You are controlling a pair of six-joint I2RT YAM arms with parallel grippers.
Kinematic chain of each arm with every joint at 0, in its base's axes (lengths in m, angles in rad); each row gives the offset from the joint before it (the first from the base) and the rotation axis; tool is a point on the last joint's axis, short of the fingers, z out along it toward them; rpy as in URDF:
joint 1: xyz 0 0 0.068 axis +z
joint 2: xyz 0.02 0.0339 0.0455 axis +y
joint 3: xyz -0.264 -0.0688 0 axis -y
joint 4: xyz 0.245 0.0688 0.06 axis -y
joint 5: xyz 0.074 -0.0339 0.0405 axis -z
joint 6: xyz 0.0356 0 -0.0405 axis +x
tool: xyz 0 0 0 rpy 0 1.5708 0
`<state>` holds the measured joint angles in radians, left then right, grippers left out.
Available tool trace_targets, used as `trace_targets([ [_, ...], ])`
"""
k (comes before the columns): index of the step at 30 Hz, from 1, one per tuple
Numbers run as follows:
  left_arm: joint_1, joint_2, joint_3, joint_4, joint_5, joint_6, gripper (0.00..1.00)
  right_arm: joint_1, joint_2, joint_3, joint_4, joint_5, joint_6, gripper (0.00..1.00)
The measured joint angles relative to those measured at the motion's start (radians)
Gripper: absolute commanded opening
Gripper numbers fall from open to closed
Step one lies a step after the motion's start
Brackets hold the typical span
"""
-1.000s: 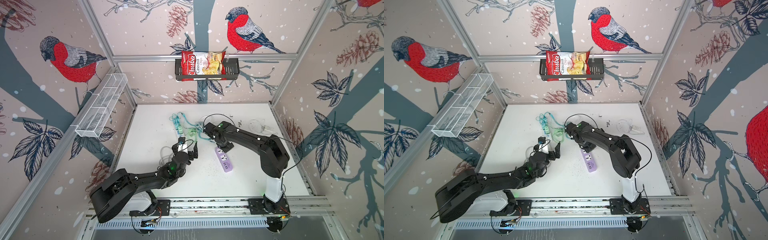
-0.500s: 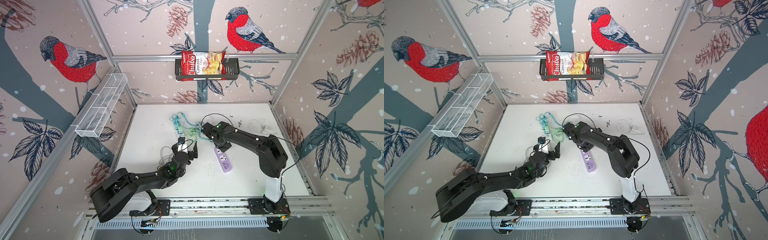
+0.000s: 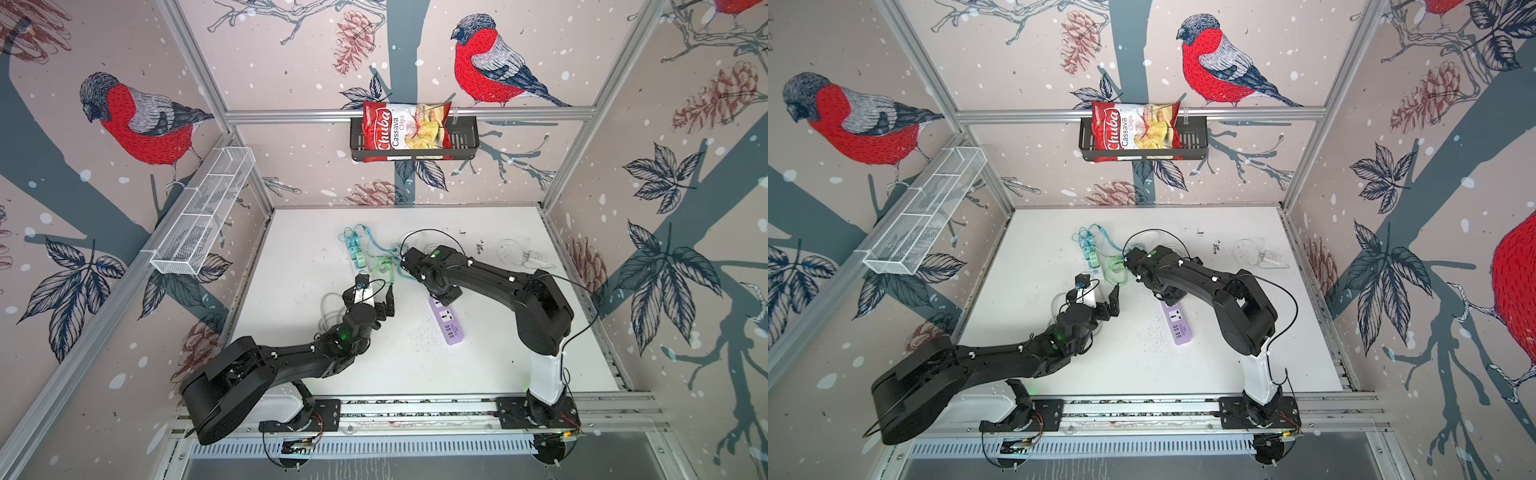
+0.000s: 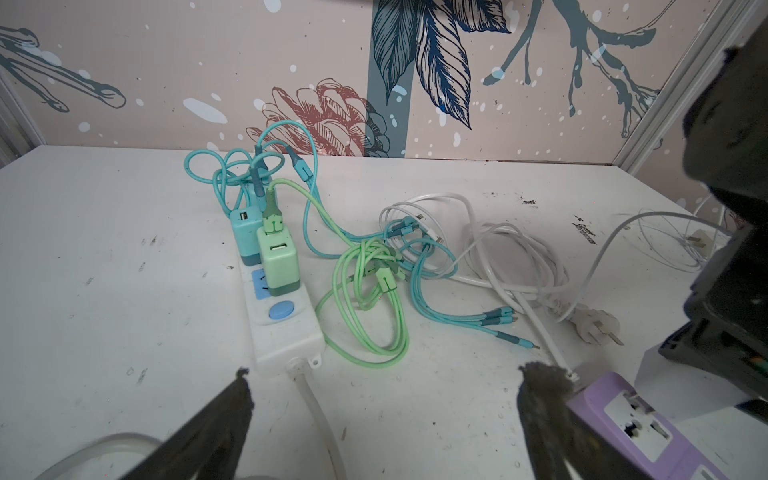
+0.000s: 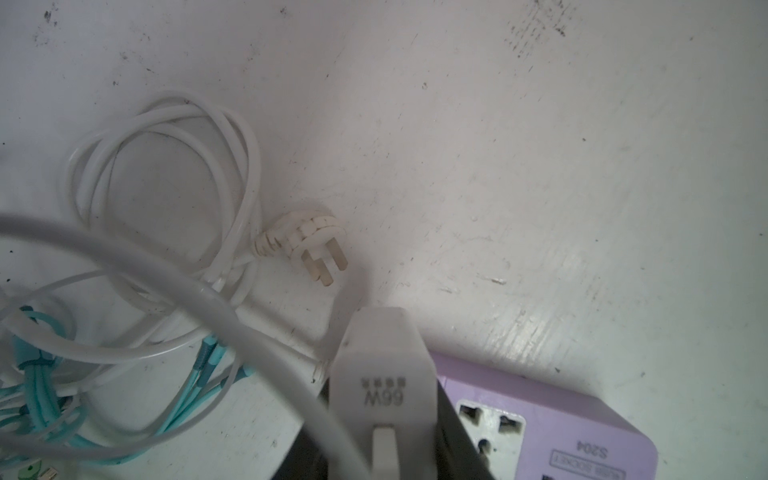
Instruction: Insert the plug
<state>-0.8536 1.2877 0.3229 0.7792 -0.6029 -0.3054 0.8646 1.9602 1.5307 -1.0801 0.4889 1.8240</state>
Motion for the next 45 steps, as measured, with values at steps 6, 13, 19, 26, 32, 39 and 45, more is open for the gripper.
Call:
trace_targets([
  [6,0.002,-0.003,-0.003,0.000,0.000,0.000,0.98,0.010,-0.011,-0.023,0.013,0.018,0.016,0.00],
  [13,0.003,-0.002,-0.006,0.002,0.002,0.000,0.98,0.018,-0.016,-0.024,0.008,0.022,0.034,0.00],
  [19,0.005,0.000,-0.006,0.002,0.008,0.000,0.98,0.020,-0.021,-0.019,-0.026,-0.004,0.037,0.00],
  [26,0.005,0.004,-0.006,0.002,0.009,0.005,0.98,0.025,-0.016,-0.014,-0.027,-0.003,0.037,0.00],
  [32,0.005,0.005,-0.006,0.003,0.009,0.011,0.98,0.011,0.014,0.018,-0.035,0.002,0.027,0.00],
  [39,0.005,0.009,-0.006,0.009,0.024,0.011,0.98,0.011,0.023,0.021,-0.034,0.012,0.010,0.00],
  [45,0.007,0.010,-0.007,0.024,0.024,0.011,0.98,0.018,0.023,0.021,-0.034,0.019,0.008,0.00],
])
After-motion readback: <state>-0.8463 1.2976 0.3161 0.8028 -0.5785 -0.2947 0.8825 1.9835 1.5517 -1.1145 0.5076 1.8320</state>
